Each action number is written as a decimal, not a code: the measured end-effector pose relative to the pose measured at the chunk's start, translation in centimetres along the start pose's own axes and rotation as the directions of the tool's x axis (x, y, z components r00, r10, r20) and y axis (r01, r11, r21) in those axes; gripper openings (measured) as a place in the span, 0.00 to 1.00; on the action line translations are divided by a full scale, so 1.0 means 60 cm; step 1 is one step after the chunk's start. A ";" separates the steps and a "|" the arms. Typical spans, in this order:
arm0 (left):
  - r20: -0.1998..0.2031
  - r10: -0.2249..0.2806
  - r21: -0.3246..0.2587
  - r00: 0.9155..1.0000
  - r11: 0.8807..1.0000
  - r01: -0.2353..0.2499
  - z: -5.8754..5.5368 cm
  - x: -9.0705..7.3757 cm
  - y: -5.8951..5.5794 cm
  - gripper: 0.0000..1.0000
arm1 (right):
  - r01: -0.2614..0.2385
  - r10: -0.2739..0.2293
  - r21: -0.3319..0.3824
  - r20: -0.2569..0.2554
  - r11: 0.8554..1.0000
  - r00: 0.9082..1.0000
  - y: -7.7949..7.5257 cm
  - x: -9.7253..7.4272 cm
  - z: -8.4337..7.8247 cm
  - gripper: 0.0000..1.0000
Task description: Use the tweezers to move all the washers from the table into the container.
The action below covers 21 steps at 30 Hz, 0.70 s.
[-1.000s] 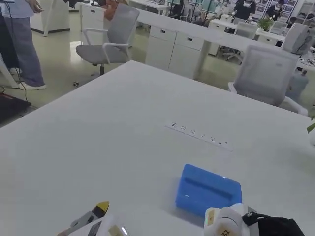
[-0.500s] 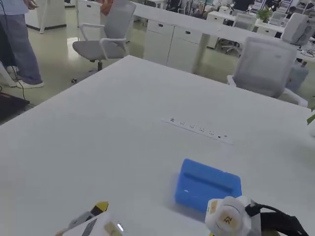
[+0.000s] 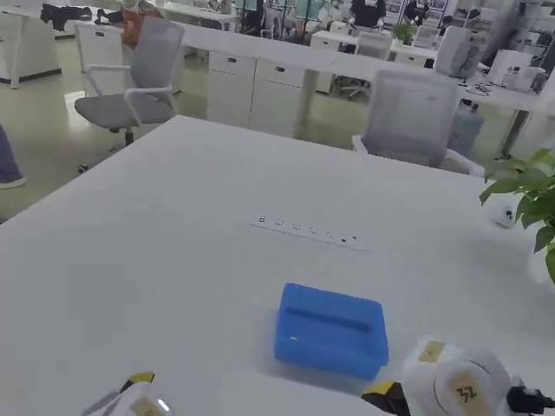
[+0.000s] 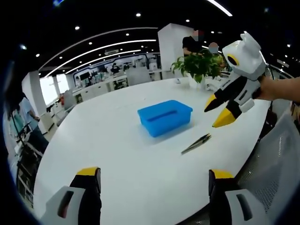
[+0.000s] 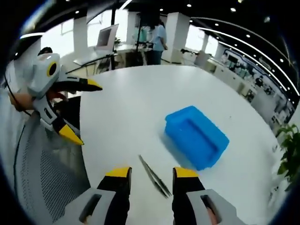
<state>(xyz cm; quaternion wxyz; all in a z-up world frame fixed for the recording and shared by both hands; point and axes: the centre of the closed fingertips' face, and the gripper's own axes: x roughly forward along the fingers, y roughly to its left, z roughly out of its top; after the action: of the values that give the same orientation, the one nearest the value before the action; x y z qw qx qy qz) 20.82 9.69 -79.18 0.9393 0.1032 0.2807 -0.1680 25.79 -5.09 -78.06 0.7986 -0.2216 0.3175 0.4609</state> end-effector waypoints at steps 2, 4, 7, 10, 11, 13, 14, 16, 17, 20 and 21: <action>-0.002 0.001 -0.004 1.000 1.000 -0.001 0.003 -0.001 0.002 0.99 | 0.026 -0.029 0.066 0.047 0.997 0.998 -0.005 -0.019 0.004 0.36; 0.007 -0.001 -0.013 1.000 1.000 0.001 0.011 -0.004 0.002 0.99 | 0.054 -0.064 0.128 0.075 0.990 0.995 -0.012 -0.037 0.004 0.42; 0.013 -0.010 -0.023 1.000 1.000 0.010 0.027 -0.007 -0.001 0.99 | 0.111 -0.129 0.175 0.091 0.978 0.987 -0.026 -0.062 -0.008 0.48; 0.034 -0.019 -0.028 0.999 0.999 0.020 0.045 -0.011 -0.005 0.99 | 0.141 -0.165 0.218 0.096 0.966 0.982 -0.032 -0.076 -0.021 0.54; 0.045 -0.023 -0.036 0.999 0.999 0.024 0.051 -0.012 -0.006 0.99 | 0.152 -0.179 0.240 0.098 0.959 0.979 -0.034 -0.083 -0.027 0.56; 0.059 -0.029 -0.054 0.998 0.998 0.033 0.059 -0.013 -0.008 0.99 | 0.157 -0.196 0.292 0.109 0.943 0.974 -0.035 -0.091 -0.035 0.59; 0.058 -0.032 -0.064 0.998 0.997 0.036 0.061 -0.013 -0.008 0.99 | 0.157 -0.201 0.311 0.116 0.937 0.973 -0.035 -0.095 -0.037 0.61; 0.054 -0.034 -0.071 0.998 0.997 0.038 0.064 -0.015 -0.009 0.99 | 0.157 -0.210 0.336 0.126 0.929 0.970 -0.035 -0.106 -0.041 0.66; 0.056 -0.033 -0.071 0.998 0.997 0.036 0.066 -0.016 -0.009 0.99 | 0.160 -0.215 0.341 0.128 0.926 0.968 -0.035 -0.110 -0.043 0.68; 0.060 -0.024 -0.065 0.998 0.998 0.028 0.072 -0.021 -0.006 0.99 | 0.189 -0.247 0.353 0.125 0.916 0.961 -0.039 -0.123 -0.051 0.75; 0.060 -0.023 -0.065 0.998 0.998 0.027 0.073 -0.022 -0.005 0.99 | 0.192 -0.250 0.355 0.125 0.915 0.960 -0.039 -0.124 -0.052 0.78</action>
<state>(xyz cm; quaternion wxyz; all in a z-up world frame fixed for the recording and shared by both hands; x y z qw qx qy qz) 21.84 8.48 -74.89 0.9479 0.0637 0.2594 -0.1735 24.13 -12.63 -74.82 0.8956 -0.0759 0.2966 0.3226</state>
